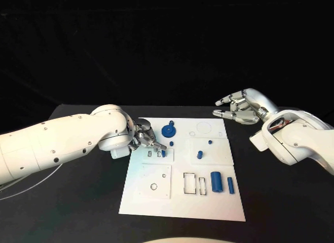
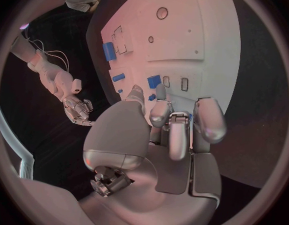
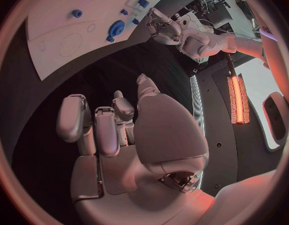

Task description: Assemble the parts on the task board

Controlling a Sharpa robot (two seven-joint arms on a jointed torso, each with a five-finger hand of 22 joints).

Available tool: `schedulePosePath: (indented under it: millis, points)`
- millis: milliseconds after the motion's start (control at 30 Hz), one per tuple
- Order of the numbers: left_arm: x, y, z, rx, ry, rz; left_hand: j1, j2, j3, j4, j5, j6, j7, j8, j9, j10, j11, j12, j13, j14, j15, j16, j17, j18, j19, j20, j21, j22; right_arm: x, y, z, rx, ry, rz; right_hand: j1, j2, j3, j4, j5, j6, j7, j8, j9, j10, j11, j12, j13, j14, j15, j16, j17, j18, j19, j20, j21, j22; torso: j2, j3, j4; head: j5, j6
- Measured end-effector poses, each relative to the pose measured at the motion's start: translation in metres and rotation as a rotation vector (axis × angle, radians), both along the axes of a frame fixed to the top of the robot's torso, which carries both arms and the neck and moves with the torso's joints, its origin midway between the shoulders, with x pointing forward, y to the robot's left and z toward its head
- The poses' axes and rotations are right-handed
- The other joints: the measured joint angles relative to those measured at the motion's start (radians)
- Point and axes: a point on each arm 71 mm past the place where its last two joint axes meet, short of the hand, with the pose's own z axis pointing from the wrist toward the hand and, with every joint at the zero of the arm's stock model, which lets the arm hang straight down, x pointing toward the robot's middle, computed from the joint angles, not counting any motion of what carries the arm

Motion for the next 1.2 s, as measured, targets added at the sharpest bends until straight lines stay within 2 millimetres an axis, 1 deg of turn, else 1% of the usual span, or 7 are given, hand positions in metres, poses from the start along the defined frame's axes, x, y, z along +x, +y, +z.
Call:
schedulePosePath:
  millis: [200,300,500,533,733,933,1200]
  points:
    - [0.002,-0.003,-0.001,0.024,0.0,-0.003,0.0,0.0,-0.006,0.003,0.0,-0.002,0.002,0.006,0.008,0.0,0.0,0.0,0.001,0.0,0.0,0.0,0.0,0.0,0.0,0.0,0.0,0.005,0.0,0.0,-0.001,-0.005,0.004,-0.004,0.0,0.0,0.0,0.0,0.002,0.0,0.0,0.0,0.0,0.0,0.0,0.0,0.0,0.0,0.0,-0.002,-0.001,0.0,0.0,0.0,0.0,0.0,0.001,-0.0007,0.0004,-0.001,-0.002]
    - [0.002,-0.005,-0.001,0.03,-0.001,-0.004,-0.007,0.007,-0.01,0.002,0.0,-0.002,0.002,0.006,0.011,0.0,0.0,0.0,0.001,0.0,0.0,0.0,0.0,0.0,0.002,-0.002,0.0,0.007,0.001,0.0,-0.001,-0.009,0.006,-0.005,0.0,0.0,-0.005,0.0,0.002,0.0,0.0,0.0,0.0,0.0,0.0,0.0,0.0,0.0,0.0,-0.002,-0.002,0.0,0.0,0.0,0.0,-0.001,0.001,-0.0012,0.0014,-0.002,-0.004]
    - [0.003,-0.009,-0.001,0.036,-0.003,-0.006,-0.007,0.007,-0.011,0.003,0.0,-0.004,0.0,0.01,0.013,0.0,0.0,0.0,0.001,0.0,0.0,0.0,0.0,0.0,0.007,0.0,0.0,0.008,0.001,0.001,-0.003,-0.016,0.01,-0.003,-0.001,0.001,-0.005,0.0,0.006,0.0,0.0,0.0,-0.001,0.0,0.0,0.0,-0.001,0.0,0.0,-0.002,-0.004,0.0,-0.004,0.004,-0.006,-0.003,0.002,-0.0012,0.0031,-0.004,-0.005]
    - [0.003,-0.009,-0.001,0.037,-0.004,-0.006,-0.007,0.007,-0.012,0.004,0.0,-0.006,-0.002,0.01,0.013,0.0,0.0,0.0,0.001,0.0,0.0,0.0,0.0,0.0,0.007,0.0,0.004,0.009,0.001,0.002,-0.003,-0.016,0.01,-0.003,-0.004,0.004,-0.005,0.0,0.006,0.0,0.0,0.0,-0.001,0.0,0.0,0.0,-0.001,0.0,0.0,-0.002,-0.004,0.0,-0.004,0.004,-0.006,-0.003,0.002,-0.0012,0.0036,-0.004,-0.005]
    - [0.007,-0.013,-0.002,0.043,-0.002,-0.003,-0.007,0.007,-0.015,0.002,0.0,-0.006,-0.002,0.01,0.016,0.0,0.0,0.0,0.001,0.0,0.0,0.0,0.0,0.0,0.007,0.0,0.004,0.009,0.001,0.002,-0.003,-0.02,0.011,-0.002,-0.004,0.004,-0.008,0.003,0.006,0.0,0.0,0.004,-0.001,0.0,0.0,0.0,-0.003,0.0,0.0,-0.002,-0.005,0.0,-0.004,0.004,-0.006,-0.005,0.002,-0.002,0.0052,-0.006,-0.007]
    - [0.009,-0.016,-0.004,0.048,0.002,-0.004,-0.007,0.007,-0.015,0.002,0.0,-0.006,-0.002,0.01,0.017,0.0,0.0,0.0,0.0,0.0,0.0,0.0,0.0,0.0,0.007,0.0,0.004,0.011,0.001,0.003,-0.003,-0.021,0.012,-0.001,-0.004,0.004,-0.008,0.003,0.006,0.0,0.0,0.004,-0.001,0.0,0.0,0.0,-0.003,0.0,0.0,-0.002,-0.005,0.0,-0.004,0.004,-0.006,-0.005,0.002,-0.0022,0.0055,-0.006,-0.009]
    - [0.01,-0.021,-0.005,0.056,0.008,-0.012,-0.007,0.007,-0.015,0.002,0.0,-0.009,0.002,0.01,0.019,0.0,0.0,0.0,0.0,0.0,0.0,0.0,0.0,0.0,0.007,0.0,0.004,0.013,0.002,0.004,-0.004,-0.023,0.013,0.0,-0.004,0.004,-0.008,0.003,0.009,0.0,0.0,0.004,-0.001,0.0,0.0,0.0,-0.003,0.0,0.0,-0.007,-0.006,0.0,-0.003,0.004,-0.01,-0.005,0.002,-0.0023,0.0067,-0.01,-0.01]
